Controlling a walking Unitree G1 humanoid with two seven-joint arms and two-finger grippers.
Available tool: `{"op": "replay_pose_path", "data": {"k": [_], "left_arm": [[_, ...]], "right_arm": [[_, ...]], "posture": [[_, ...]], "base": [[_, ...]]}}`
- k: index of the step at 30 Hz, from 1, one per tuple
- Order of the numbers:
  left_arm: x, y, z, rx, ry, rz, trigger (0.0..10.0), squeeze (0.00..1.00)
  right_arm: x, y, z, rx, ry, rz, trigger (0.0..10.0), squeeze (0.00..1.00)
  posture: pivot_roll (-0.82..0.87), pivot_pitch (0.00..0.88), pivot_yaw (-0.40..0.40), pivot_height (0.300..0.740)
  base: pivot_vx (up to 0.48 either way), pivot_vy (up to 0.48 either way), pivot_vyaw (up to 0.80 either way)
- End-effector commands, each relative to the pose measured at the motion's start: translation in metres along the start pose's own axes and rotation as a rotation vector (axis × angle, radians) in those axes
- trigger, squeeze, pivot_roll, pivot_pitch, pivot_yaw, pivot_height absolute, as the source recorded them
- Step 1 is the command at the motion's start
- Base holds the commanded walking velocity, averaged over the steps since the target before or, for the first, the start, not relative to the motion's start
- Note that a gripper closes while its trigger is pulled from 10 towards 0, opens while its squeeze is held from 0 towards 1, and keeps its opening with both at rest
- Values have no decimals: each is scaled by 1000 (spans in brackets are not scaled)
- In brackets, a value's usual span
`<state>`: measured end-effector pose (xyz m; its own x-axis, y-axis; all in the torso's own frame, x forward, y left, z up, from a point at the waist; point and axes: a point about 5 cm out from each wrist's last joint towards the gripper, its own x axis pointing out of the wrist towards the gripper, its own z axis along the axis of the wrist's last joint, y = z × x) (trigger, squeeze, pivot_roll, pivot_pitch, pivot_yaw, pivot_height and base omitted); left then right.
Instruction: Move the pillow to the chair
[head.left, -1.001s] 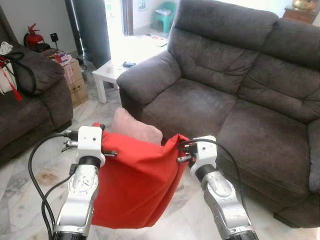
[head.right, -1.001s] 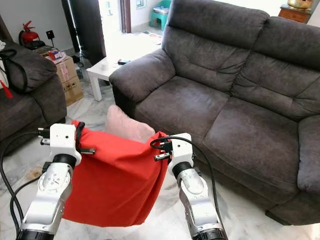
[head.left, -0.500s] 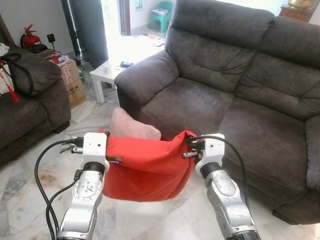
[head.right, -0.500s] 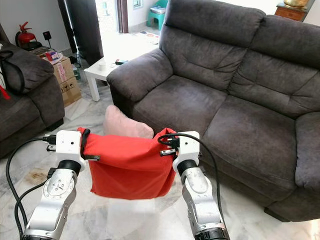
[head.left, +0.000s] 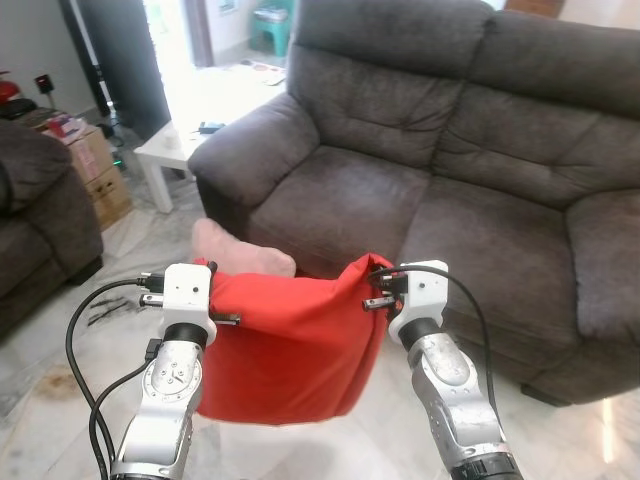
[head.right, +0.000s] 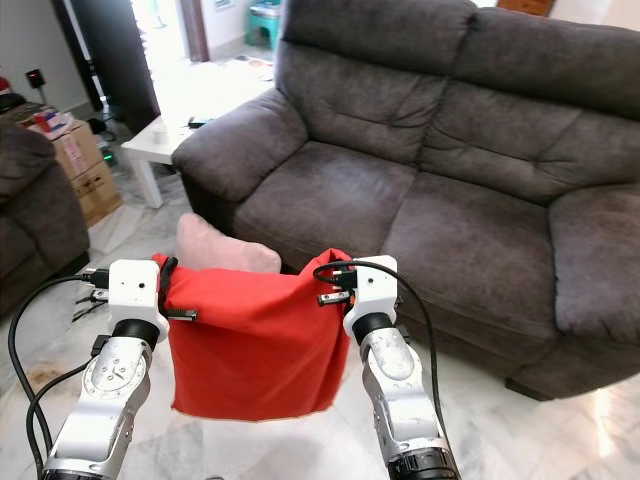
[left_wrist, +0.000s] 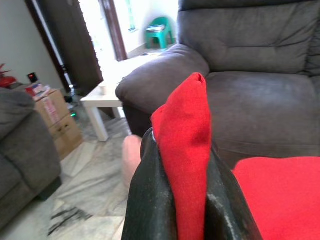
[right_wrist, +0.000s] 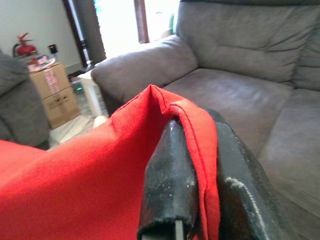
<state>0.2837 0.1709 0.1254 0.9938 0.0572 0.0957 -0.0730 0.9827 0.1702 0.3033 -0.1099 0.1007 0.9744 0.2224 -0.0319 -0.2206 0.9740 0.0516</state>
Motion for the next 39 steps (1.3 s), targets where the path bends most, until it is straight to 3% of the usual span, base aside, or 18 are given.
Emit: {"op": "replay_pose_path", "data": {"k": [1,20,33,39], "left_arm": [[4,1,18,7,-81,0,10000,0],[5,4,19,28,-76,17,10000,0],[7,7,16,48,-57,42,10000,0],[6,6,17,35,-66,40,10000,0]], "right_arm": [[5,2,16,-12,-76,6,10000,0],[7,4,18,-27,-88,11,10000,0],[9,6,20,-36,-92,25,10000,0],[10,6,20,-38,-94,30,10000,0]], "posture": [[68,0,-27,740],[78,0,-26,740],[78,0,-34,740],[79,0,-36,740]], "base": [[0,0,-800],[0,0,-800],[0,-290,-800],[0,0,-800]]}}
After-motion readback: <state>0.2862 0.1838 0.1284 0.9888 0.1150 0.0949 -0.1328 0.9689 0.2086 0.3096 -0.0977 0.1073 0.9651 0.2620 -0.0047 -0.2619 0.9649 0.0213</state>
